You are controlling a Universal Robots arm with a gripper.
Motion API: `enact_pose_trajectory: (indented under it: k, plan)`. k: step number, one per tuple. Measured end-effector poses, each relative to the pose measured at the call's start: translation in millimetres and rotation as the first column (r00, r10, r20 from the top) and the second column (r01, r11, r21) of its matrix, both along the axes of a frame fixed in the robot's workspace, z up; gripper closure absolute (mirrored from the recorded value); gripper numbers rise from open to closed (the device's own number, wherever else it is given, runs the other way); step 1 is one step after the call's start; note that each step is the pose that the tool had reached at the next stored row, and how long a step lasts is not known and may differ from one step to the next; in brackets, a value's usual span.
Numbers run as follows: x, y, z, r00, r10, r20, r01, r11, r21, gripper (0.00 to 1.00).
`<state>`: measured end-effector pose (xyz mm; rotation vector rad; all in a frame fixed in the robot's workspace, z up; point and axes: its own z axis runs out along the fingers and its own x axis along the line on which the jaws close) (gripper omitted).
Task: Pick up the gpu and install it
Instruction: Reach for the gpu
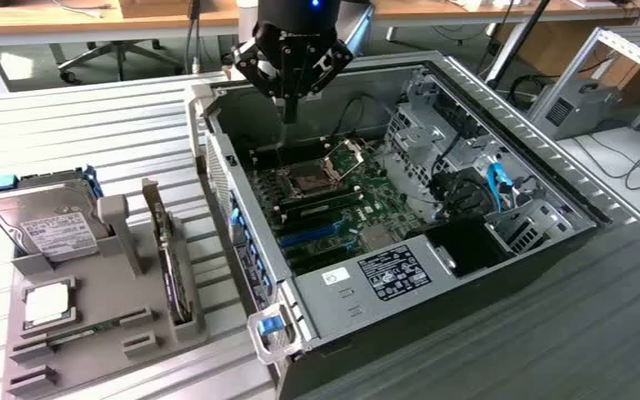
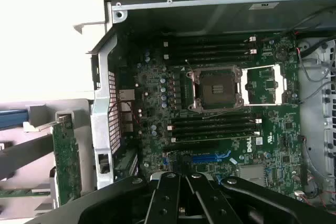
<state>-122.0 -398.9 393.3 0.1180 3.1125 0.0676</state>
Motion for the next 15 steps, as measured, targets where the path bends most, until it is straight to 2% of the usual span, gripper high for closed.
enact_pose_trajectory:
  k: [15]
  plan:
    - [-3.8, 0.0, 0.0, 1.0000, 0.000, 0.0000, 0.000, 1.0000, 0.0000, 0.89]
